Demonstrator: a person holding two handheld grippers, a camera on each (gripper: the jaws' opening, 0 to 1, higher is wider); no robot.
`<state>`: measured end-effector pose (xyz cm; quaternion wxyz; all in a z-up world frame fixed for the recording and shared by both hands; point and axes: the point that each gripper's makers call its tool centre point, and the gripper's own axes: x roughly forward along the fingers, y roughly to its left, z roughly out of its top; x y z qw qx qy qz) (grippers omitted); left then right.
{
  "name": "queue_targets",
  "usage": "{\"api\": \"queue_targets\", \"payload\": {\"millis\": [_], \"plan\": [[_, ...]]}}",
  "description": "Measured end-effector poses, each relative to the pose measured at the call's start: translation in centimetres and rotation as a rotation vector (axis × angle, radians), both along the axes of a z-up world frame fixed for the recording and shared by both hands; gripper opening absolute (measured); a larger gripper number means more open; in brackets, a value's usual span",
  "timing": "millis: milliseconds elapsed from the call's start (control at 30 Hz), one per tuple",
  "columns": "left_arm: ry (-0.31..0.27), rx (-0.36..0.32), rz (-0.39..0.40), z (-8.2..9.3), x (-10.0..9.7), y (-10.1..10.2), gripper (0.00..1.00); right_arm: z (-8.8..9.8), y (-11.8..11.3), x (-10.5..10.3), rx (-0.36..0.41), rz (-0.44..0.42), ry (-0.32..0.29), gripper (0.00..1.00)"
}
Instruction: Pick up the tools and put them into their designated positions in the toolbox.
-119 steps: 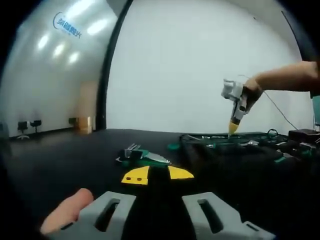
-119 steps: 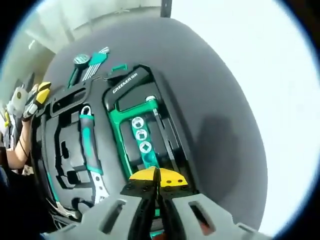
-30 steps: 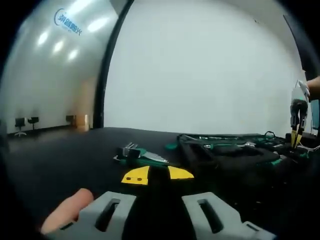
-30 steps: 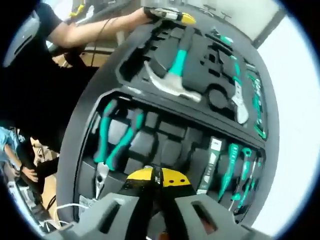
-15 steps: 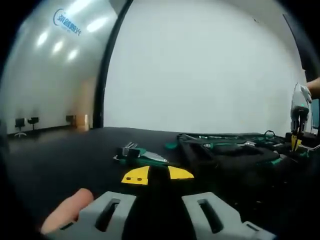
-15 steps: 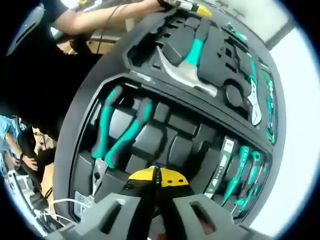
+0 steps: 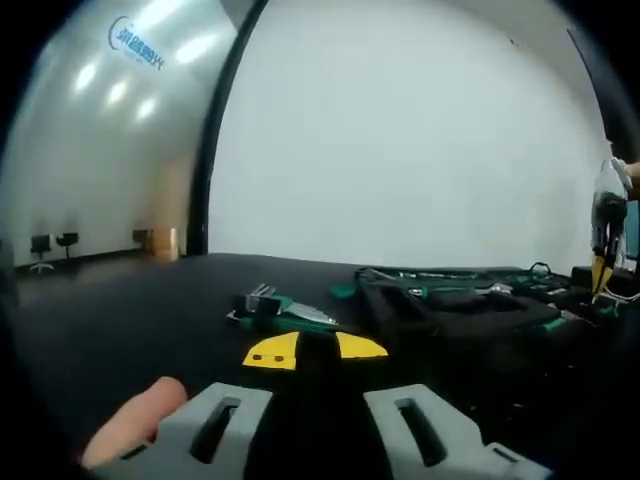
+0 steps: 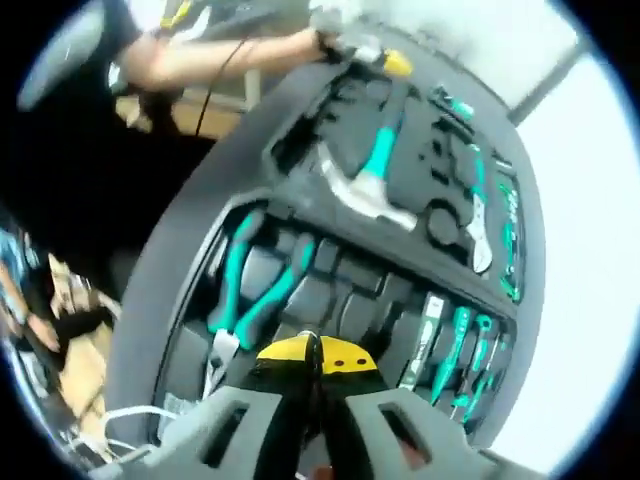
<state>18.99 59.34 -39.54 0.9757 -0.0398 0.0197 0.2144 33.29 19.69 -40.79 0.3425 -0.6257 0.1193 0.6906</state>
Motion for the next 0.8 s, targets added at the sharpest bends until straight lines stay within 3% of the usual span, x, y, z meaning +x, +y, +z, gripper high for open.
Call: {"api": "queue_targets", "payload": {"millis": [67,167,233,333,433,533,633,733,800], "plan": [[0.001,0.002,0.000,0.0,0.0,-0.2,0.14,0.1,0.4,-0.4,0.063,0.009,-0.028,0.00],[0.005,0.004,0.000,0.0,-0.1,-0.6,0.14,0.3,0.0,-1.2,0.074,0.012,-0.005,0.03],[0.008,0.007,0.001,0.1,-0.3,-1.1,0.14,0.0,-1.0,-2.0,0.030,0.004,0.034,0.13],[0.012,0.008,0.002,0.1,-0.4,-1.3,0.14,-0.1,-1.7,-2.6,-0.002,0.026,0.041,0.11],[0.012,0.008,0.003,0.0,-0.4,-1.3,0.14,1.0,-1.2,-3.6,0.026,0.008,0.120,0.10],[0.011,0.008,0.003,0.0,-0.4,-1.3,0.14,2.0,0.3,-1.8,0.093,-0.148,0.193,0.06],[0.011,0.007,0.003,0.0,-0.4,-1.4,0.14,1.1,-0.6,-1.3,0.020,-0.277,0.349,0.07],[0.011,0.007,0.002,0.1,-0.5,-1.5,0.14,0.2,-0.2,-0.1,0.039,-0.291,0.399,0.07],[0.012,0.007,0.001,0.0,-0.3,-1.3,0.14,0.1,-0.3,-0.5,0.025,-0.304,0.447,0.07]]}}
